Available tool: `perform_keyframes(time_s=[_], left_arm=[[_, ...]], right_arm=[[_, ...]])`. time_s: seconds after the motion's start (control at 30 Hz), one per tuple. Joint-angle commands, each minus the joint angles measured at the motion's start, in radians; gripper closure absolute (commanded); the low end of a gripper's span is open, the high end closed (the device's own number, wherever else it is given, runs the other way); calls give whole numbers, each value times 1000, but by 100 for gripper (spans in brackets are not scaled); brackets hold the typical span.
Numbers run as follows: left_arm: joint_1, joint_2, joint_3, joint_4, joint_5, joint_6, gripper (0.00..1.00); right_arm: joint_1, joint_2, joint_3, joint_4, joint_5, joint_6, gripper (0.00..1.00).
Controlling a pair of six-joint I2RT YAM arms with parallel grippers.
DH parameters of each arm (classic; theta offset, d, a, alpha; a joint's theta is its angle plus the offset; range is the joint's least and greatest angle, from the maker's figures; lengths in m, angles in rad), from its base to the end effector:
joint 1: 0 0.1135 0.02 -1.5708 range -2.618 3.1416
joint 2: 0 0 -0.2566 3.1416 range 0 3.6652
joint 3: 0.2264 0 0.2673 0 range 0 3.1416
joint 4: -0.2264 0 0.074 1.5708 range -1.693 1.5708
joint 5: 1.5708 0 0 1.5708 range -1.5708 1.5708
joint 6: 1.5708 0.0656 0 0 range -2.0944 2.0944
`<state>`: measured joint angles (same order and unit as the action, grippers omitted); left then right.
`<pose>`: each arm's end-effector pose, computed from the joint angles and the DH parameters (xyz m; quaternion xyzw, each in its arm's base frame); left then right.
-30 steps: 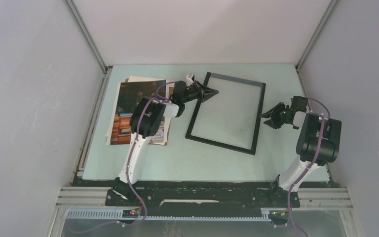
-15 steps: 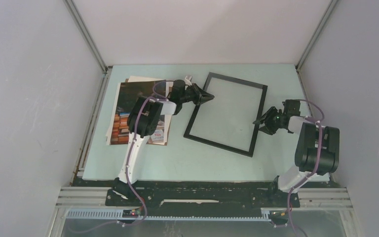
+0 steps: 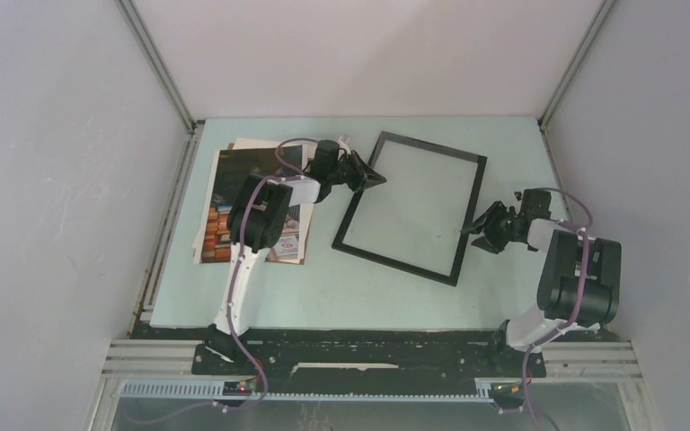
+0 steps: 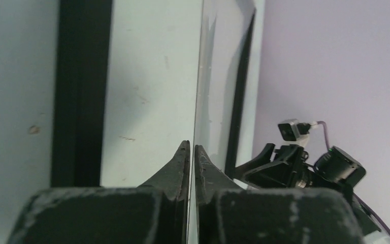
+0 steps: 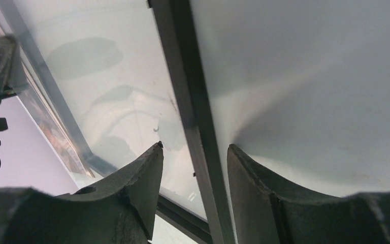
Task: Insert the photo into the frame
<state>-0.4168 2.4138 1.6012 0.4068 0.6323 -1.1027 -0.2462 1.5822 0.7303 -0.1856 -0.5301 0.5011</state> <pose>0.4880 -0.2585 0.0862 -0.1058 0.8050 -0.5484 0.2002 0.3049 -0.0424 0.1011 0.2756 0.8919 0.2830 0.2201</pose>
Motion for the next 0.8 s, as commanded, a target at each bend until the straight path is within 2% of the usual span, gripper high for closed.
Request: perform_keyframes(time_s=[0.0,0.33,0.5,0.77], left_arm=[[-9,-100,82,-135,-59,139,95],[-36,-88,112,-173,-81,165,100],[-36,-108,128,-204,-83,245,100],[-42,-114,207,-286,-38,377,100]], right_arm=[[-42,-11,-15,52,-43,-10,42],[-48,57,-3,140,-70,46,46],[-45,84,3,167,-58,58,48],[-22,86,69,115,-11,49,48]])
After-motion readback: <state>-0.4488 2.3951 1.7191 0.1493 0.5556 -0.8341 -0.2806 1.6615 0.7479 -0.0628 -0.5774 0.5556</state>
